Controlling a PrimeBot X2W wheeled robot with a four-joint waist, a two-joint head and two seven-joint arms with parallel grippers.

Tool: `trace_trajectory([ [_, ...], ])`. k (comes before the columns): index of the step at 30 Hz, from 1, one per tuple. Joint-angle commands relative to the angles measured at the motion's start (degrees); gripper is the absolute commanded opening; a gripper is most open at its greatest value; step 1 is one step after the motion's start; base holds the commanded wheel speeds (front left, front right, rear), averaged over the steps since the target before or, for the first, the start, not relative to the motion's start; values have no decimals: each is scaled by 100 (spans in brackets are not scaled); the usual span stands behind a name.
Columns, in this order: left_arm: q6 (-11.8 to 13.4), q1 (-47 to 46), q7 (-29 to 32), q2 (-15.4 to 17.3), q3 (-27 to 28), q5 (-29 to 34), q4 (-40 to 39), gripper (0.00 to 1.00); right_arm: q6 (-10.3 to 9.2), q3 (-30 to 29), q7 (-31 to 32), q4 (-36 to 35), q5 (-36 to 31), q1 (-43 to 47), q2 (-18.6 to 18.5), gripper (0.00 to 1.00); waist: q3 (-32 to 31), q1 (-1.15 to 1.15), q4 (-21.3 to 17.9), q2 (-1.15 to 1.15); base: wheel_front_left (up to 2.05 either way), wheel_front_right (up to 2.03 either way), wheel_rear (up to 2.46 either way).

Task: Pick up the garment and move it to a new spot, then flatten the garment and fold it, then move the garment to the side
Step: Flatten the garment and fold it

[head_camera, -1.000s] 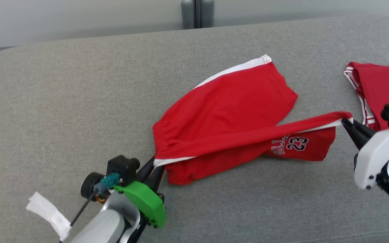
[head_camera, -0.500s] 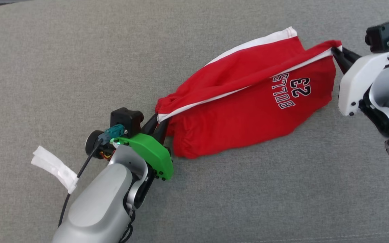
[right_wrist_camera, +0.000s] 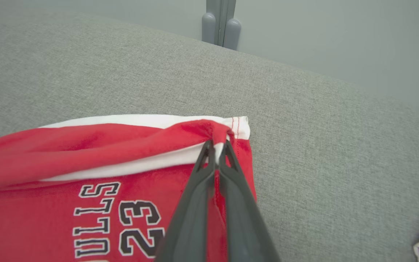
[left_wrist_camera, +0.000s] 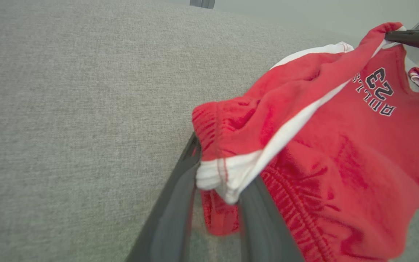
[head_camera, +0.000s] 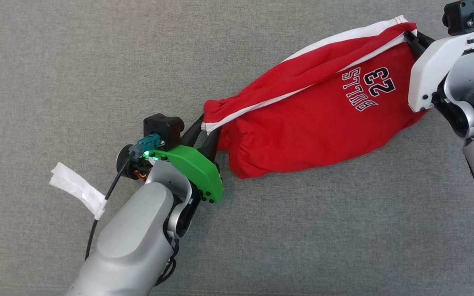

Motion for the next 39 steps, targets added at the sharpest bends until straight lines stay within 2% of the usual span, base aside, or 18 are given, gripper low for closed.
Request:
trace_trajectory([
  [1, -26, -138, -15, -11, 13, -20, 39, 100, -13, 4, -68, 107, 15, -103, -1, 17, 29, 0, 34, 0, 0, 0, 0],
  [2, -33, -155, -30, -22, 12, -27, 62, 100, -13, 3, -104, 176, 8, -131, 3, 38, 30, 0, 36, 0, 0, 0, 0],
  [3, -39, -161, -63, -35, 18, -41, 88, 100, -13, -30, -154, 251, -23, -170, 13, 100, 28, 0, 37, 0, 0, 0, 0],
  [8, -36, -178, -211, -80, 88, -130, 180, 100, -13, -152, -591, 505, -136, -304, 132, 100, -49, 0, 22, 0, 0, 0, 0],
  [14, 89, 33, -381, -72, 280, -277, 242, 100, -13, -262, -967, 717, -110, -313, 233, 100, -260, 0, 24, 0, 0, 0, 0],
  [18, 110, 287, -547, 97, 347, -327, 181, 100, -13, -258, -911, 881, -8, -128, 200, 100, -476, 0, 26, 0, 0, 0, 0],
  [25, -27, 791, -758, 386, 300, -286, -106, 100, -13, -285, -846, 1018, 117, 129, 127, 100, -759, 0, 15, 0, 0, 0, 0],
  [30, 55, 1155, -1041, 632, 453, -39, -522, 100, -13, -402, -795, 1149, 194, 277, 134, 100, -894, 0, 55, 0, 0, 0, 0],
  [34, 156, 1450, -1123, 673, 995, 399, -1135, 100, -13, -589, -735, 1293, 317, 355, 214, 100, -924, 0, 137, 0, 0, 0, 0],
  [39, 53, 1935, -1104, 360, 1982, 1116, -1920, 100, -13, -748, -602, 1481, 445, 312, 296, 100, -829, 0, 223, 0, 0, 0, 0],
])
